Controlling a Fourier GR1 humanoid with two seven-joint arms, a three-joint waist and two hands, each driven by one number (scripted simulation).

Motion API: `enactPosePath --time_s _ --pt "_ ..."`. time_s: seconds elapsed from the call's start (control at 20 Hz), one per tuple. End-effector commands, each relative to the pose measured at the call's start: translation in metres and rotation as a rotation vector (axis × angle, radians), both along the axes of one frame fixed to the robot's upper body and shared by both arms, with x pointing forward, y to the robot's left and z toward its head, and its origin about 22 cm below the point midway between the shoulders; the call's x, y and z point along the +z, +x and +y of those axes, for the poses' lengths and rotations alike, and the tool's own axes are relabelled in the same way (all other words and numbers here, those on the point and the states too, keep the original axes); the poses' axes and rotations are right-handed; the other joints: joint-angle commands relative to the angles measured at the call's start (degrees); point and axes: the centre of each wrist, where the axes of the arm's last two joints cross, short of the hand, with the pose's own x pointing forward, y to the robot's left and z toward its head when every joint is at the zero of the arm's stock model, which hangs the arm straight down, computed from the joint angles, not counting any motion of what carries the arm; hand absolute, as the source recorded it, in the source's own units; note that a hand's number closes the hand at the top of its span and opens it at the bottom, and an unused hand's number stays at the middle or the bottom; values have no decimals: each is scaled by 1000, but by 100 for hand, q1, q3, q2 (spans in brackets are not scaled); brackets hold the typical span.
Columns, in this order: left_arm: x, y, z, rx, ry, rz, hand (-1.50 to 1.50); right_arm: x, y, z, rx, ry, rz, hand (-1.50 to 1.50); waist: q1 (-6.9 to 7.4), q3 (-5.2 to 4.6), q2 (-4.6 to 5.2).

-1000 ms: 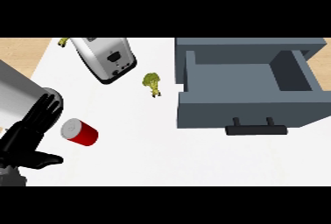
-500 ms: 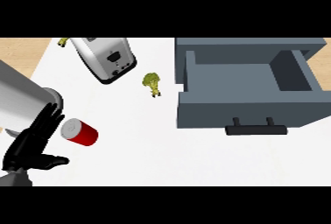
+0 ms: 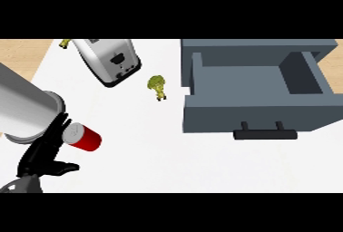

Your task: Pick up the can, place it into the drawer and close the drawer

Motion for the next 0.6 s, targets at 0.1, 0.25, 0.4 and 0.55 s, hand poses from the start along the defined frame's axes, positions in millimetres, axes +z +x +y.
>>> enactPosePath --time_s 0.1,0.25,0.4,0.55 --pt "-22 -5 2 -14 -22 20 -150 1 -7 6 5 22 -15 -150 -16 0 1" --pt "-18 9 1 -18 -47 31 -150 20 -22 1 10 -2 12 -150 -40 -2 1" --pt "-24 20 -11 -29 -56 12 -150 17 0 8 14 16 -11 -150 -40 -5 14" --pt "-23 26 -28 -34 -111 28 -150 20 -2 -9 10 24 -19 -150 24 4 -9"
